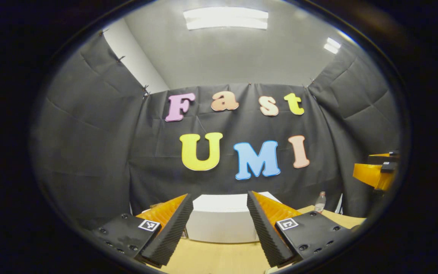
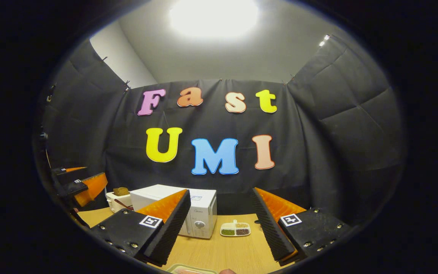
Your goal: Open the microwave oven with the left hand, put the food in, and close the microwave oven.
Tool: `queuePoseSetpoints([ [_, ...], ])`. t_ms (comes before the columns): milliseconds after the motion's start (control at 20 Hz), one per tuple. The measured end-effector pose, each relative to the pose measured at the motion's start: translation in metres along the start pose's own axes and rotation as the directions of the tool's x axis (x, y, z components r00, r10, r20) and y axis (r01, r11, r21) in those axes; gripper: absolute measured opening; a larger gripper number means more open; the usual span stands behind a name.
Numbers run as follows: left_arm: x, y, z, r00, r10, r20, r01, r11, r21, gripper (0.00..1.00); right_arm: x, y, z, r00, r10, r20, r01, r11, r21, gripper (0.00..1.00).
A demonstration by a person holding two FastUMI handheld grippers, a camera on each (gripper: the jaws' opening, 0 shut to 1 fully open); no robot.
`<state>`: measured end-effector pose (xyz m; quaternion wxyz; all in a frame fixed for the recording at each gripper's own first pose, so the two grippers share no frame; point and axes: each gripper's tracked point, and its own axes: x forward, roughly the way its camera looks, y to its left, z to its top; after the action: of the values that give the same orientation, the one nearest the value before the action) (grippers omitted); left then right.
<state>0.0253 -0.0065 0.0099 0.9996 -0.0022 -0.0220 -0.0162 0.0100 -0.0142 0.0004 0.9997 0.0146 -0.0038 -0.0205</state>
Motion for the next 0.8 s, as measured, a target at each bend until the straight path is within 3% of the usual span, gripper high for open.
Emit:
queuePoseSetpoints([
  [400,0.025,-0.019,-0.015,0.999,-0.031,-0.007,0.031,0.999,-0.023,0.96,0.005,-0.021,-0.004,0.999,-0.046,-0.003,0.046,0.999,-0.003,0.97],
  [800,0.09,-0.065,-0.084,0.993,-0.099,-0.065,0.097,0.995,-0.034,0.96,-0.001,-0.06,-0.012,0.99,-0.14,-0.032,0.139,0.99,-0.03,0.96],
])
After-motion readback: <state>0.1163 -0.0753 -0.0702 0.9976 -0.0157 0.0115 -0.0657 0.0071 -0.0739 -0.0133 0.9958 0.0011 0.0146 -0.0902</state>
